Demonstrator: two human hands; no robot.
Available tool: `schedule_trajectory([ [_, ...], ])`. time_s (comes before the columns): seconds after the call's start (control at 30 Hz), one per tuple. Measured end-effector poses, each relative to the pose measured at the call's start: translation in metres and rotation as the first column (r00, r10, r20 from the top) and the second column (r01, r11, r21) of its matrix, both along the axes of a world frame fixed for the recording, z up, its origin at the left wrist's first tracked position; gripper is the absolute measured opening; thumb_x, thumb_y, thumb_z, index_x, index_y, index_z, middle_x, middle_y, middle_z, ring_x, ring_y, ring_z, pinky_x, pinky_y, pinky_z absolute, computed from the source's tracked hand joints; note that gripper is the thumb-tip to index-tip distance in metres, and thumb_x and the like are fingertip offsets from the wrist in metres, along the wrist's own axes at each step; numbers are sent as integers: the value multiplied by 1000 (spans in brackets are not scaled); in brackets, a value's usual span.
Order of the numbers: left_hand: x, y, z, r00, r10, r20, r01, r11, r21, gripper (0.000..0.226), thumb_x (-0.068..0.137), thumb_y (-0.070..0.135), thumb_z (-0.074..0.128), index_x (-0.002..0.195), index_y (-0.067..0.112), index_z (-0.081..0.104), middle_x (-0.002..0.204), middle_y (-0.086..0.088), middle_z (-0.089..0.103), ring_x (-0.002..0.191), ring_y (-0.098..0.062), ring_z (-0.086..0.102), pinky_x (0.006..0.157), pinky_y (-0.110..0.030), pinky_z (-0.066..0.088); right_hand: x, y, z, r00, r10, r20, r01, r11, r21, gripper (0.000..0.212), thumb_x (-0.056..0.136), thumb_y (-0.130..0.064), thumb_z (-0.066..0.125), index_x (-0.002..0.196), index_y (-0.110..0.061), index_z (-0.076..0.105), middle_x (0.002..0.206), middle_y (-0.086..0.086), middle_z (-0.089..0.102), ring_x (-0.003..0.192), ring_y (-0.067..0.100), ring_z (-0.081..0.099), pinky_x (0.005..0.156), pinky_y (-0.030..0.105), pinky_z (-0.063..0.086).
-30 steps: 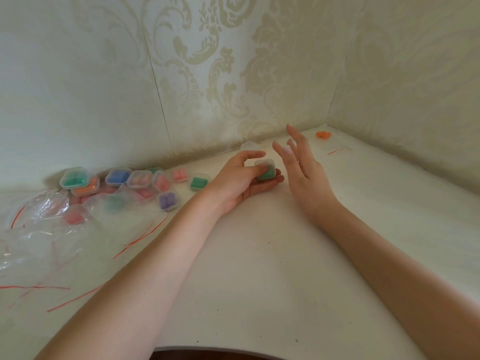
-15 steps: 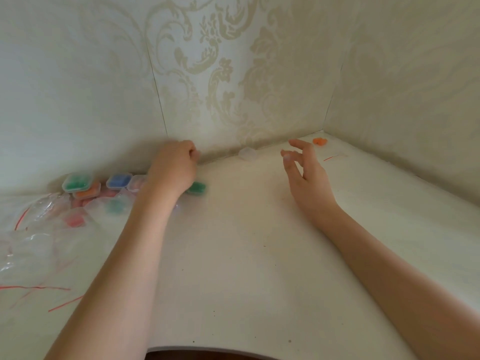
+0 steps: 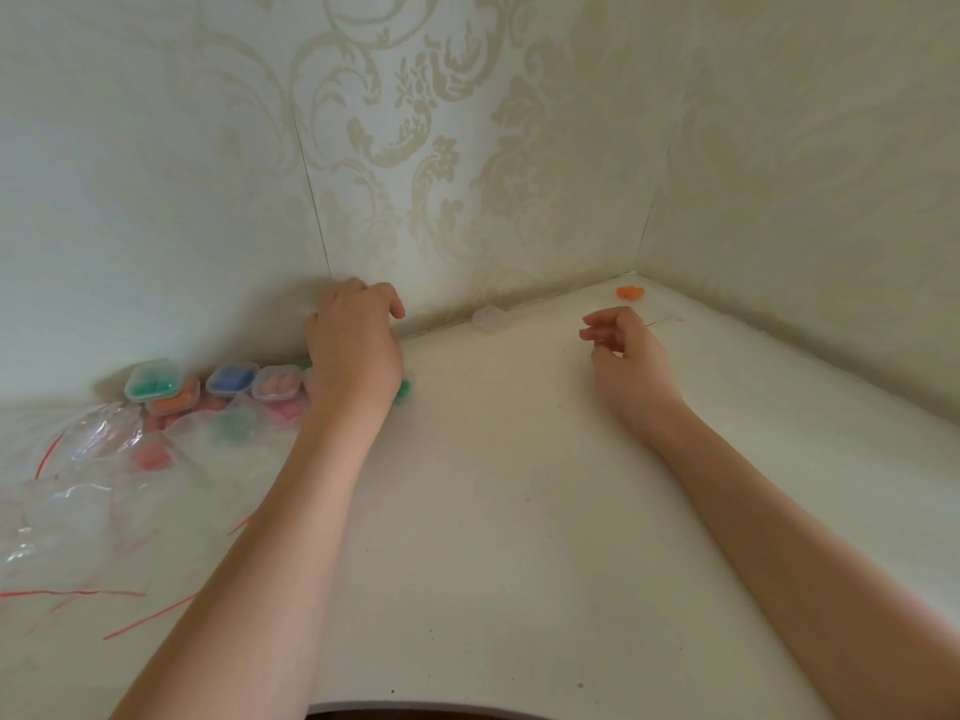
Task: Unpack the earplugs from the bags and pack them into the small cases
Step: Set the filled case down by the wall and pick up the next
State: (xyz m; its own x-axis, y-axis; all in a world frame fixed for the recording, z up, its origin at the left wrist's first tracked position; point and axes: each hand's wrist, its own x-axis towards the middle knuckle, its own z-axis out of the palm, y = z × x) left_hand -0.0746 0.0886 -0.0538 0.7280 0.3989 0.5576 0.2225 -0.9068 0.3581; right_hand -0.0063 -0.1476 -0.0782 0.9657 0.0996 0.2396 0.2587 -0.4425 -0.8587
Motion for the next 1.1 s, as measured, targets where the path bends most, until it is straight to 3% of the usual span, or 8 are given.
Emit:
schedule_trajectory([
  [0.07,1,-10,1,999,-43,24,42,998,41,31,80,-7,52,95,16,66,99,-8,61,99,-31,52,76,-35,35,5,-5,0,999,-37,29,37,999,-25,45,85,5,37,122,-18,51,123,-5,54,111,15,50,85,21,38],
  [0.2,6,-33,-6,981,-187,-46,190,979,69,28,82,-4,52,93,18,66,98,-4,63,97,-28,52,75,-33,33,23,-21,4,975,-219,39,222,969,-107,69,76,5,30,131,-34,47,136,-3,48,104,21,51,81,32,45],
  [0.4,5,-53,-11,939,-315,-139,311,949,-56,26,84,0,49,92,20,65,101,2,62,97,-19,55,76,-27,35,54,-36,8,976,-214,25,181,746,-641,55,95,-5,33,146,-27,30,155,4,26,144,20,19,109,42,25],
  [0.6,7,-58,-10,933,-345,-98,327,930,-167,18,86,8,53,87,22,65,92,8,60,82,-13,55,69,-25,40,54,-42,3,962,-164,217,267,711,-650,23,97,-22,48,107,-17,68,109,10,63,106,29,53,87,37,37],
  [0.67,8,-63,-11,911,-412,-13,382,857,-346,13,84,11,61,80,22,65,81,12,61,71,-7,56,66,-22,44,42,-41,5,969,-101,225,216,788,-577,20,95,-21,54,100,-15,71,103,8,67,98,26,57,81,33,40],
  [0.77,5,-78,-8,860,-496,118,443,611,-657,4,81,17,71,77,17,68,75,8,65,68,-7,60,64,-18,51,4,-31,15,981,-91,174,116,983,-142,9,88,-19,65,82,-16,72,82,2,70,72,12,59,67,22,42],
  [0.93,-9,-101,0,777,-589,222,376,150,-915,28,84,23,70,92,-4,67,86,-10,70,76,-15,70,67,-24,57,-55,-3,23,997,-46,65,38,991,129,14,81,-23,72,68,-19,68,60,-10,64,53,2,54,52,13,40],
  [1.1,-10,-102,-1,758,-594,268,383,73,-921,29,83,21,71,91,-7,66,87,-16,72,77,-16,71,67,-21,56,-62,-3,24,996,45,-72,-26,969,245,18,84,-20,69,70,-10,64,57,-1,56,47,5,43,48,15,36],
])
